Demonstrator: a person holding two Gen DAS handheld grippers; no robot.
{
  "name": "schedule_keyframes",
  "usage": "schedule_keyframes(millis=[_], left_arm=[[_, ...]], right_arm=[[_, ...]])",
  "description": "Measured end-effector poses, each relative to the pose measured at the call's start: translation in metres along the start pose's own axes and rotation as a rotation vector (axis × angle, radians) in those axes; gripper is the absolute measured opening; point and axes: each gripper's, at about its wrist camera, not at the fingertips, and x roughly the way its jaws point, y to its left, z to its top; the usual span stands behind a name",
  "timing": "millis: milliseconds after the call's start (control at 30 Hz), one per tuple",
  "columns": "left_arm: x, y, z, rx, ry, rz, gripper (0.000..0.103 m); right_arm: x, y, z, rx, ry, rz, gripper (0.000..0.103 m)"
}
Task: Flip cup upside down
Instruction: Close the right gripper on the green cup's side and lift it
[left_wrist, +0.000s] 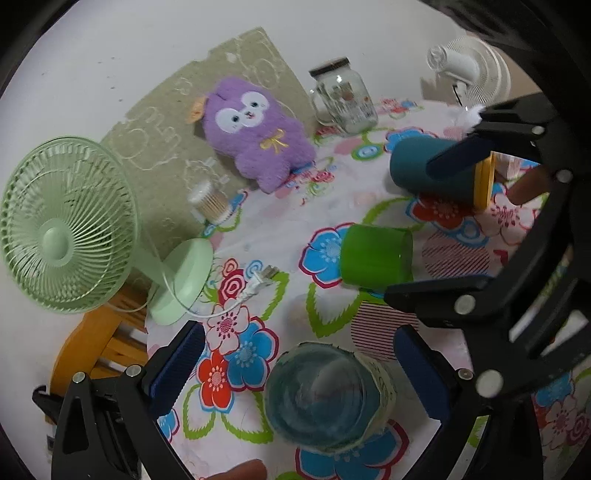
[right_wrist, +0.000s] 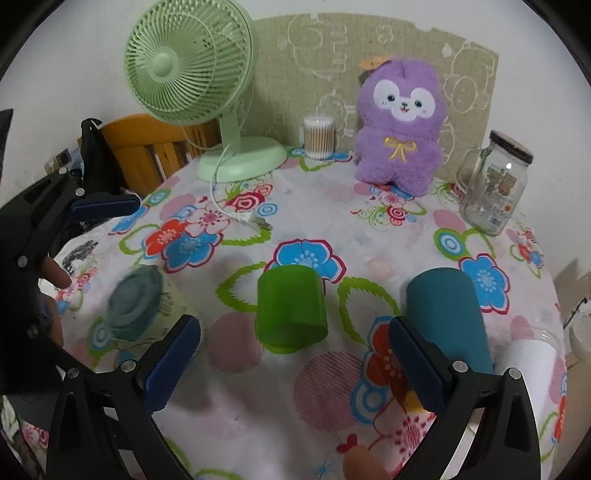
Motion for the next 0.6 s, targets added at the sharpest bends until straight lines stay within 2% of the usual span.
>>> schedule_keyframes(millis=[100,200,267,333,467,600], left_arm=[[0.008,-0.003,0.000,0.017,0.021,-0.020,0.103],[0.015,-0.004,-0.001,0.013,0.036,-0.018,0.103],[0.018,-0.003,-0.001,0.009,0.043,-0.019,0.103],[0.018,-0.003,-0.002,0.008,0.042,-0.017,0.103],[0.013,-0.002,-0.002,0.006,0.034,-0.011,0.103],[-0.002,-0.001,-0.003,-0.014,0.012,-0.022,0.103]], right_arm=[[0.015,-0.004,0.000,0.000,0.036,0.016,0.089],[0.024,-0.006,0.001,-0.006,0.043,0.019,0.085],[0.030,-0.005,0.001,-0.015,0.058,0.029,0.076],[0.037,-0.005,0.001,-0.023,0.084,0.046,0.054],[0.032,-0.006,0.000,-0.018,0.069,0.038,0.054],[0.010,-0.004,-0.001,0.000,0.028,0.033,0.054]])
